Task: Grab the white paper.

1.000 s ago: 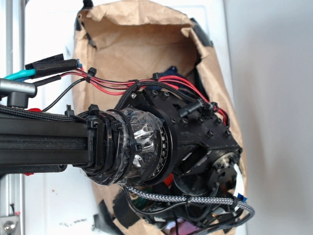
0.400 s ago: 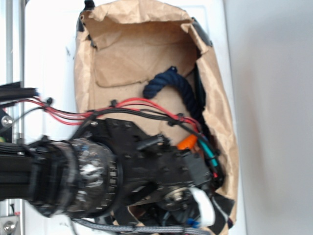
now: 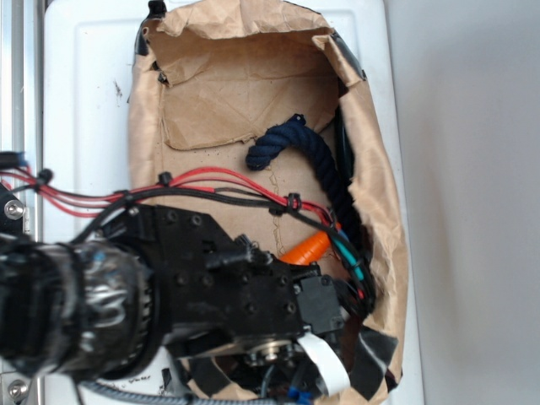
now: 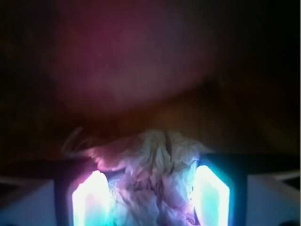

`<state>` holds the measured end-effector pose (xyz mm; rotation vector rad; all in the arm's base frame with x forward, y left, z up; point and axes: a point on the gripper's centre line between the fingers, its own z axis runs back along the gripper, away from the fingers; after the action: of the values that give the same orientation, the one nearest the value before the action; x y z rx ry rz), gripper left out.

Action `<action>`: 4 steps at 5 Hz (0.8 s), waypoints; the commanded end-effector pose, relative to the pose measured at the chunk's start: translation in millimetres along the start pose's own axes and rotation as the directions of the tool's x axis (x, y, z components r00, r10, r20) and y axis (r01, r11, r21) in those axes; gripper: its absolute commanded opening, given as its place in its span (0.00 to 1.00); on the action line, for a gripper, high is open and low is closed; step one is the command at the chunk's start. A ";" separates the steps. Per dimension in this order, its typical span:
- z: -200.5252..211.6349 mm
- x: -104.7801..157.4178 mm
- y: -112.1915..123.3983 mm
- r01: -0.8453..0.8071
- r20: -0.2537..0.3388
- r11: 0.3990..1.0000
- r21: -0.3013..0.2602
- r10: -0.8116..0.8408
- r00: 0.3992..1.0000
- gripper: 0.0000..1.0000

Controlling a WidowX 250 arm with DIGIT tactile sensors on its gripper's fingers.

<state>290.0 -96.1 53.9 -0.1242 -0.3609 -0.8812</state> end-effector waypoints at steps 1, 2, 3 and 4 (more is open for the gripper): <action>78.5 6.6 25.8 -0.279 -0.083 0.934 0.222 0.304 0.949 0.00; 97.8 -1.3 33.1 -0.373 -0.123 0.885 0.279 0.418 0.900 0.00; 118.8 -12.9 42.5 -0.478 -0.149 0.817 0.322 0.543 0.827 0.00; 136.8 -18.9 50.7 -0.571 -0.161 0.735 0.364 0.654 0.739 0.00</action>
<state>277.4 -9.5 142.0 0.1462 -0.0586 -0.1930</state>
